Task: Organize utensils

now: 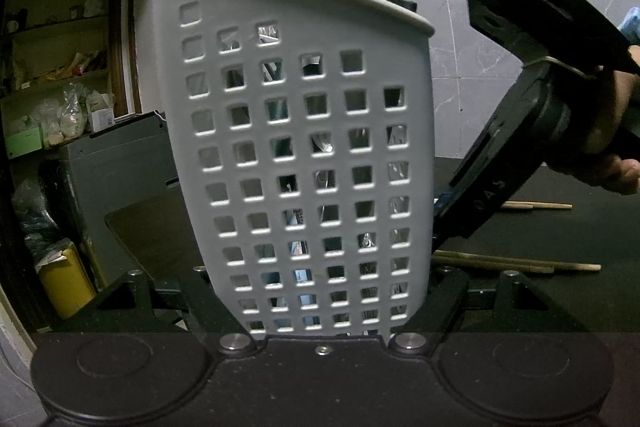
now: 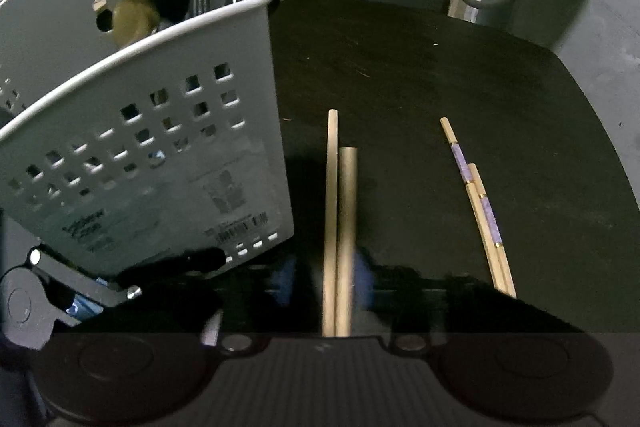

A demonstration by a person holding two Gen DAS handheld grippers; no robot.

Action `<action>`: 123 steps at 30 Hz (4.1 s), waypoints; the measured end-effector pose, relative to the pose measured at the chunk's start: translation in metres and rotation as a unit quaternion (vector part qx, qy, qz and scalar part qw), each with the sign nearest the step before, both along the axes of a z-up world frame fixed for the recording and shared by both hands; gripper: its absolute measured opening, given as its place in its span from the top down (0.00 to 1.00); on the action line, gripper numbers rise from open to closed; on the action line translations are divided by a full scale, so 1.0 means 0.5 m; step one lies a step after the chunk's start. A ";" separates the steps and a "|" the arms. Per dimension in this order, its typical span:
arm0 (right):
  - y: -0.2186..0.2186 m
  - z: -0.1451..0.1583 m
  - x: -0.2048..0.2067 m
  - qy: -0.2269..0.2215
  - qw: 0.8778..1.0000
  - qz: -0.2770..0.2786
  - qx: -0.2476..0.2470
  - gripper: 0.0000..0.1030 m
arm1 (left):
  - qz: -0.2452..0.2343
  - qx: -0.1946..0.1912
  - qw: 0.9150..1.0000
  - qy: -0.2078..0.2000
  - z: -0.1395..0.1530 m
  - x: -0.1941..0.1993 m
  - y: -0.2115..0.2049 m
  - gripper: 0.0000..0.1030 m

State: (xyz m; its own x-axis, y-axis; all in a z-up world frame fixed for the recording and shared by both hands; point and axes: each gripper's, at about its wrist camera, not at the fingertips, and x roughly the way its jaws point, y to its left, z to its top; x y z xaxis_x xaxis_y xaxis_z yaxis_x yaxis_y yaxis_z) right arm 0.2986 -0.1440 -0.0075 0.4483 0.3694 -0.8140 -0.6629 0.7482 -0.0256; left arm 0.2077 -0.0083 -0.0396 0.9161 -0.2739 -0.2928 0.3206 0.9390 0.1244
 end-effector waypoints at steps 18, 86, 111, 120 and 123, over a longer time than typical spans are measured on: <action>-0.009 0.000 -0.011 0.013 1.000 0.002 -0.015 0.59 | 0.000 0.001 1.000 0.001 -0.006 0.006 -0.001 0.25; -0.202 0.108 -0.125 -0.133 0.948 -0.041 0.286 0.86 | 0.001 -0.002 1.000 0.004 -0.009 0.013 -0.001 0.24; -0.100 0.353 -0.126 -0.284 0.877 0.063 0.382 0.86 | 0.001 -0.001 1.000 0.005 -0.008 0.011 -0.003 0.24; -0.006 0.271 -0.067 -0.288 0.842 0.049 0.454 0.85 | -0.006 -0.006 1.000 0.002 -0.010 0.010 0.011 0.24; -0.010 0.216 -0.065 -0.289 0.841 0.043 0.455 0.85 | -0.007 -0.006 1.000 0.002 -0.011 0.009 0.015 0.24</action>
